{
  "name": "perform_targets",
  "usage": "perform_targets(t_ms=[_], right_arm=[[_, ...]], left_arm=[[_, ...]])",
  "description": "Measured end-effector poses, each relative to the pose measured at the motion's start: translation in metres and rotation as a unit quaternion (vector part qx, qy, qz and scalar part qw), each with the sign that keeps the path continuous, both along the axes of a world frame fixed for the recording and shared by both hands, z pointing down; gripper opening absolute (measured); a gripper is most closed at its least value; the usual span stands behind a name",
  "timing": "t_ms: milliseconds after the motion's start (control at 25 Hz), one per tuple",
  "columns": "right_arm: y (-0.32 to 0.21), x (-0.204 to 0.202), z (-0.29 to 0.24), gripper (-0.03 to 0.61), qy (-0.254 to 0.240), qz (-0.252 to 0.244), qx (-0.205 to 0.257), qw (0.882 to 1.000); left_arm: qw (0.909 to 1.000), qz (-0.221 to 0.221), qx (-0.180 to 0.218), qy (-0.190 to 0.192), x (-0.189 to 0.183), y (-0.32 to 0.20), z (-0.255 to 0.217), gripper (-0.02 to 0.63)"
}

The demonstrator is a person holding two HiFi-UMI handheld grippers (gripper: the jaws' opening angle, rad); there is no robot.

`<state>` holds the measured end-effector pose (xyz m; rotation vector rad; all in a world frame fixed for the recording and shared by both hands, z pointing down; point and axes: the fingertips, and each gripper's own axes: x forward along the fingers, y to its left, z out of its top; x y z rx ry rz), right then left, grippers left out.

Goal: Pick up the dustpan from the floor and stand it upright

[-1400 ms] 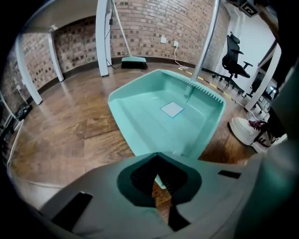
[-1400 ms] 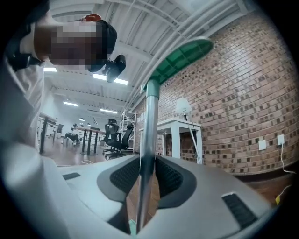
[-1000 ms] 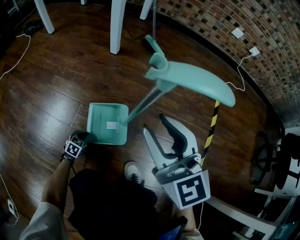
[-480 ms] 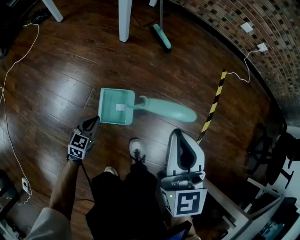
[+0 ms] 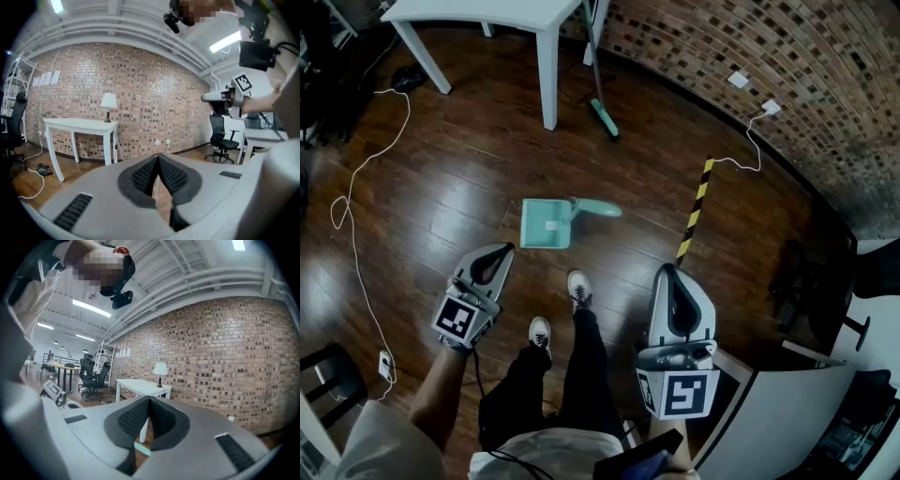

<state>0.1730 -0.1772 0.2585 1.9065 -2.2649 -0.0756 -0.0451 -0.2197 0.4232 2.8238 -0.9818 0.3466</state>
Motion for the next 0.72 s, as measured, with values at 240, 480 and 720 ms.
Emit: perform_targets(t_ms=[240,480,720], right_arm=[[0.05,0.014,-0.113,-0.014,-0.083,0.061,0.04,0.994],[0.091,-0.004,-0.168,-0.014,-0.055,0.045,0.055,0.996],[0.092,-0.024,-0.193,-0.014,-0.041,0.028,0.062,0.997]], left_arm=[[0.9957,0.005,0.074,0.055,0.006,0.016,-0.171,0.009],[0.9879,-0.007,0.151,0.035,0.002,0.059,-0.276,0.011],[0.9788,-0.022,0.201,0.034,-0.001,0.065,-0.319,0.011]])
